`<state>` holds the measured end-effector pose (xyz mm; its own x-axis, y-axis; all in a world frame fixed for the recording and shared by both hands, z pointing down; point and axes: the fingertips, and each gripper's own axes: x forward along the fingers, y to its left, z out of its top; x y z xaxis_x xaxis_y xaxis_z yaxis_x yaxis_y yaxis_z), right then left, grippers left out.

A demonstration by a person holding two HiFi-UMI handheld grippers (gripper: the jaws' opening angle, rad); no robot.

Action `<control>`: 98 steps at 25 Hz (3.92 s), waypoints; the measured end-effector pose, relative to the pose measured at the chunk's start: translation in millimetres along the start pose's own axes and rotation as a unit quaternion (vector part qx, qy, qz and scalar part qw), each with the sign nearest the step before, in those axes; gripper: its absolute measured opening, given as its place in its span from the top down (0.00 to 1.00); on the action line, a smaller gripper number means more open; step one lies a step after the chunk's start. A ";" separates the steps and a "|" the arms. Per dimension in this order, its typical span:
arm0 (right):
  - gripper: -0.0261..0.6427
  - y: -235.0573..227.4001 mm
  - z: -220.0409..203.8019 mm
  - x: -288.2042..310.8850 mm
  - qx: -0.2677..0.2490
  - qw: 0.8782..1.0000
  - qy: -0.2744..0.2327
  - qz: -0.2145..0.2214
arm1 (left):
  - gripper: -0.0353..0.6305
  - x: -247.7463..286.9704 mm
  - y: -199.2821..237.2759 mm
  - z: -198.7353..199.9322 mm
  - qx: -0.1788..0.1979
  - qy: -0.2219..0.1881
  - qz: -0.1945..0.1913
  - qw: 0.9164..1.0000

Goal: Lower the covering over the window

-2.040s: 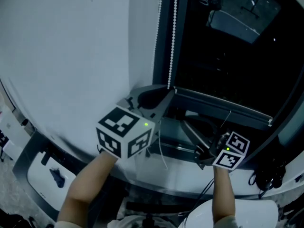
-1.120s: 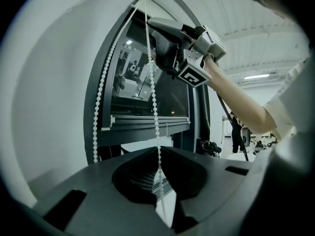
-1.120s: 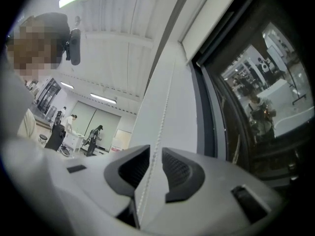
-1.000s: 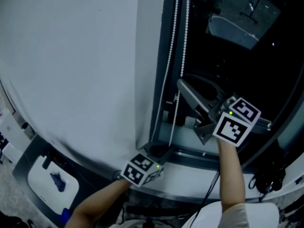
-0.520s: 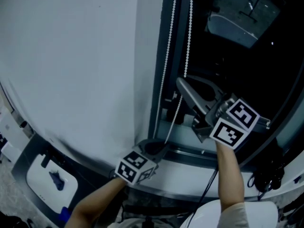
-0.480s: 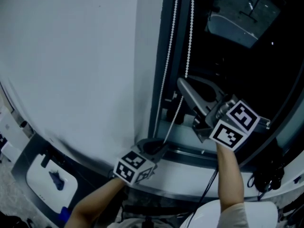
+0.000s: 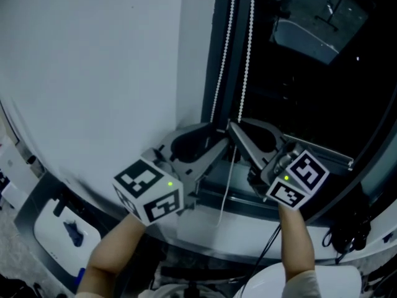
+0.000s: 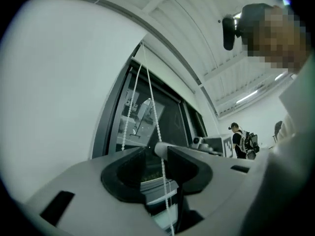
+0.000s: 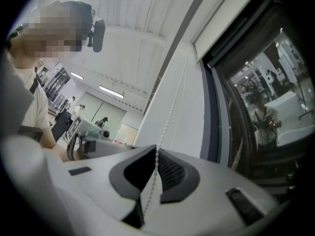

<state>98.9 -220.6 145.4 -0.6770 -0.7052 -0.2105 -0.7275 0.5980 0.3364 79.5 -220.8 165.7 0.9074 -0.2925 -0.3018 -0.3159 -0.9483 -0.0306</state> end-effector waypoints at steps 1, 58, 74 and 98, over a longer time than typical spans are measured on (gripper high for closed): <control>0.93 1.4 -3.4 -1.1 0.003 1.000 0.000 -0.001 | 0.76 4.1 -1.0 5.1 0.012 0.004 -0.003 1.000; 0.78 -7.4 16.0 -3.0 0.075 0.997 -0.021 0.013 | 0.90 2.1 -2.6 -103.4 0.005 0.123 0.022 0.992; 0.88 -18.1 36.4 16.0 0.071 0.997 -0.035 0.019 | 0.90 -21.8 -20.9 -201.1 -0.033 0.216 0.008 0.976; 0.88 -20.5 33.9 29.9 0.080 0.996 -0.011 0.032 | 0.90 -19.1 -13.9 -199.5 -0.008 0.221 0.013 0.975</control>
<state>89.8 -241.0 101.1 -0.7238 -0.6559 -0.2141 -0.6897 0.6963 0.1986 121.9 -226.6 362.0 0.9311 -0.3380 0.1375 -0.3396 -0.9405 -0.0121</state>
